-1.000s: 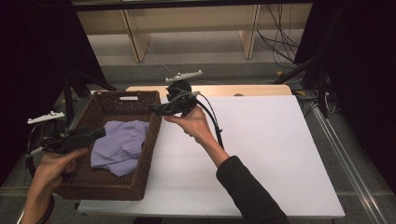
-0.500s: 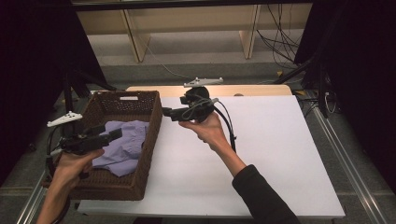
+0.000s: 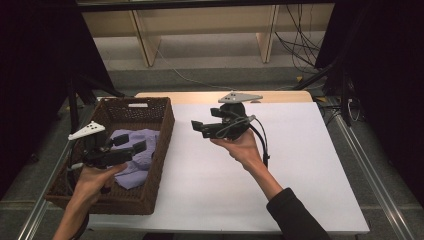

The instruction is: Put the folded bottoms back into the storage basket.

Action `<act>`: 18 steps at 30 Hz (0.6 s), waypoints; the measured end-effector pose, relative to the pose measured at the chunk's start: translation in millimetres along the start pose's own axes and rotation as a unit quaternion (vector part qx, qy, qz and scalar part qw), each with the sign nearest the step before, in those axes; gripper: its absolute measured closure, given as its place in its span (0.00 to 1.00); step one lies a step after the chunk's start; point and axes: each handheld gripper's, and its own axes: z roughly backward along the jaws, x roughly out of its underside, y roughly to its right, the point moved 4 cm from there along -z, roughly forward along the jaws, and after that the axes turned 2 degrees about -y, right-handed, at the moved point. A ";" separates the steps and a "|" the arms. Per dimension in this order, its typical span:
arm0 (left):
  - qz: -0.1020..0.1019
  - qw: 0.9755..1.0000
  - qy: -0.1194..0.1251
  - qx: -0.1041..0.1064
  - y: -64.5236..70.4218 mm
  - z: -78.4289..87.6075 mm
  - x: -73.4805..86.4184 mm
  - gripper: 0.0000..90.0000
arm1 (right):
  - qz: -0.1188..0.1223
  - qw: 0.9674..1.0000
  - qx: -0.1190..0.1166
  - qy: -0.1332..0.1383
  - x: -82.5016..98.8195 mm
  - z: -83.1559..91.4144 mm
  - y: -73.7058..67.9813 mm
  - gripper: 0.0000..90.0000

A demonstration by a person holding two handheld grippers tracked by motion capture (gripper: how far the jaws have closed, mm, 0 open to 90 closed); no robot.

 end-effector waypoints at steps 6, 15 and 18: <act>-0.009 1.000 0.005 0.010 13.7 -7.9 3.3 0.19 | -0.003 1.000 0.006 0.009 10.4 18.3 7.7 0.23; -0.017 0.999 0.011 0.028 27.7 -16.4 8.2 0.18 | -0.008 1.000 0.014 0.016 30.9 37.9 16.6 0.23; -0.018 0.999 0.012 0.035 31.6 -18.9 9.7 0.18 | -0.008 1.000 0.015 0.019 35.0 42.2 17.6 0.22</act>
